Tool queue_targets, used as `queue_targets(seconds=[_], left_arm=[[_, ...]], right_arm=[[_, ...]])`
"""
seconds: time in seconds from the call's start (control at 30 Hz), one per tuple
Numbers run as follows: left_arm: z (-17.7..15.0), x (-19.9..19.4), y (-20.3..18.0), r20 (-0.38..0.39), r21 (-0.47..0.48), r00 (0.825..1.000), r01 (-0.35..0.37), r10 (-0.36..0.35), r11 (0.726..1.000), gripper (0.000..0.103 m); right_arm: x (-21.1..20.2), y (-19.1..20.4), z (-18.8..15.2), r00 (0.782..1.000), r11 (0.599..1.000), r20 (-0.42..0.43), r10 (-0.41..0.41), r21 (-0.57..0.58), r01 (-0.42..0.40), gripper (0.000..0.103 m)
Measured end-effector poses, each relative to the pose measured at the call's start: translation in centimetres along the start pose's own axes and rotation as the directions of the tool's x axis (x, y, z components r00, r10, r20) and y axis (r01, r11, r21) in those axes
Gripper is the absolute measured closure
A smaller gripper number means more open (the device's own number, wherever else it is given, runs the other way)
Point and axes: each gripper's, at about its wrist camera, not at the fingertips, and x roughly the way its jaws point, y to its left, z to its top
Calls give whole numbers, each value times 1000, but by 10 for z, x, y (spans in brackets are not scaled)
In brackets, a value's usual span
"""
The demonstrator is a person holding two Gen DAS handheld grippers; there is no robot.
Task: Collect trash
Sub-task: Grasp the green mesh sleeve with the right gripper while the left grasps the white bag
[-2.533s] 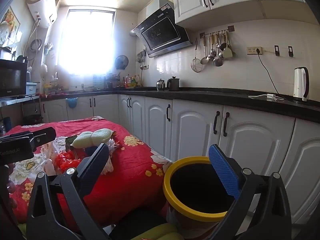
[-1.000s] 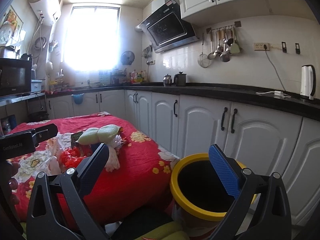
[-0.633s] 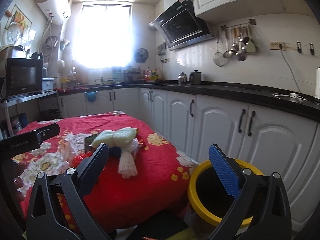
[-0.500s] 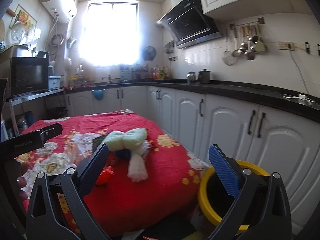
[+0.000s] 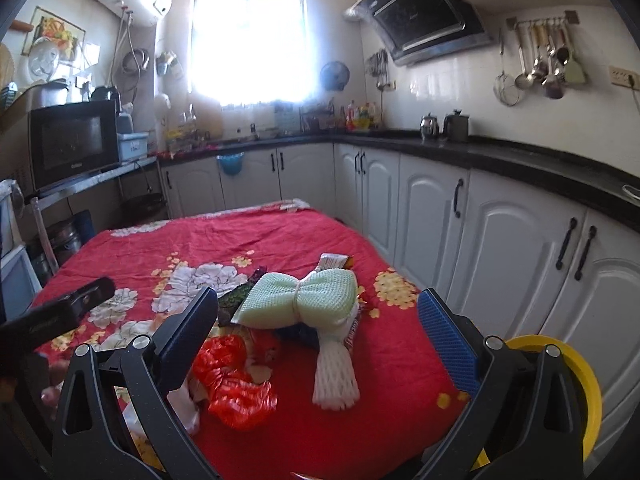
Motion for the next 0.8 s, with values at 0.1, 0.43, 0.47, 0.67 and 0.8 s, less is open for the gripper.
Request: queue_targets(seconds=[0.1, 0.43, 0.47, 0.67, 0.8], left_arm=[[-2, 11, 5, -36, -22, 999, 9, -9, 1000, 11], [-15, 50, -4, -163, -70, 981, 91, -101, 993, 11], [-17, 54, -5, -184, -81, 976, 106, -119, 991, 11], [-24, 76, 1, -261, -145, 955, 105, -140, 984, 11], [-26, 82, 5, -280, -169, 948, 107, -152, 980, 11]], right_arm=[[26, -3, 4, 999, 1000, -53, 5, 9, -4, 6], [93, -31, 0, 978, 990, -203, 42, 137, -15, 6], [100, -35, -1, 974, 987, -220, 58, 157, -23, 7], [123, -45, -8, 944, 970, -300, 133, 235, -62, 32], [125, -42, -11, 934, 963, -307, 182, 250, -105, 53]])
